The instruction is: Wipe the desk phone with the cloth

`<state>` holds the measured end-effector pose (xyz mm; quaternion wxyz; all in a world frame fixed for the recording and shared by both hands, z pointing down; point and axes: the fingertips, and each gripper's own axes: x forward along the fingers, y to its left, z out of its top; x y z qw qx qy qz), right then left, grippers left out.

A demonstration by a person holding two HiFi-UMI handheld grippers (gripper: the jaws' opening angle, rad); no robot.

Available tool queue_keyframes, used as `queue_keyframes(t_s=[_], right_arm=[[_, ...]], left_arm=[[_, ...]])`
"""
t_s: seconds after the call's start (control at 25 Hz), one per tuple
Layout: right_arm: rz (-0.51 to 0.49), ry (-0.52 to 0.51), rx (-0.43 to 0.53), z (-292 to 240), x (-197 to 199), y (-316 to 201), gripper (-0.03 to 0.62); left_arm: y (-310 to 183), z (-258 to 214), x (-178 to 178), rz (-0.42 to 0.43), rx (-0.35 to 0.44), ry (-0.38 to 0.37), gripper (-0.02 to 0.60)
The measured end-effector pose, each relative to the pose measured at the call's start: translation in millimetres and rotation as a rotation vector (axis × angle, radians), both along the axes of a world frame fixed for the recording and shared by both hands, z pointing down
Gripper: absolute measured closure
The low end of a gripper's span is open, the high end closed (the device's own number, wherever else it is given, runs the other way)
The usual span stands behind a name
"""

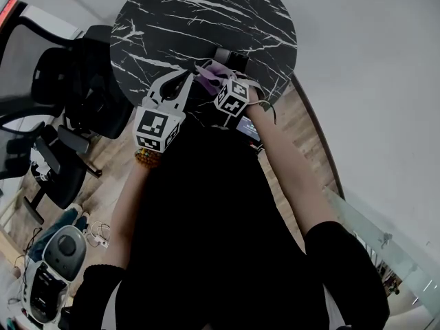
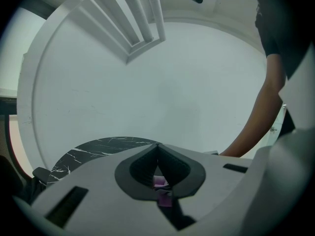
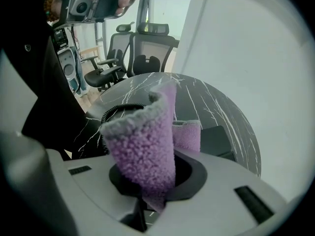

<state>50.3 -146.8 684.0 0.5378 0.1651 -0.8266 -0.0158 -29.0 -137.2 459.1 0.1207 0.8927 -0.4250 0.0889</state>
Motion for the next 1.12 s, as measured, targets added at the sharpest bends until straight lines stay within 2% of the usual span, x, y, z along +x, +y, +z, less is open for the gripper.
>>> queue_keyframes(t_s=[0.44, 1.12], right_arm=[[-0.017, -0.003, -0.064, 11, -7, 27, 0.530], [-0.181, 0.074, -0.114, 28, -10, 55, 0.530]], left_arm=[[3, 0, 6, 0.016, -0.003, -0.002, 0.569], [3, 2, 8, 0.025, -0.005, -0.009, 0.569]])
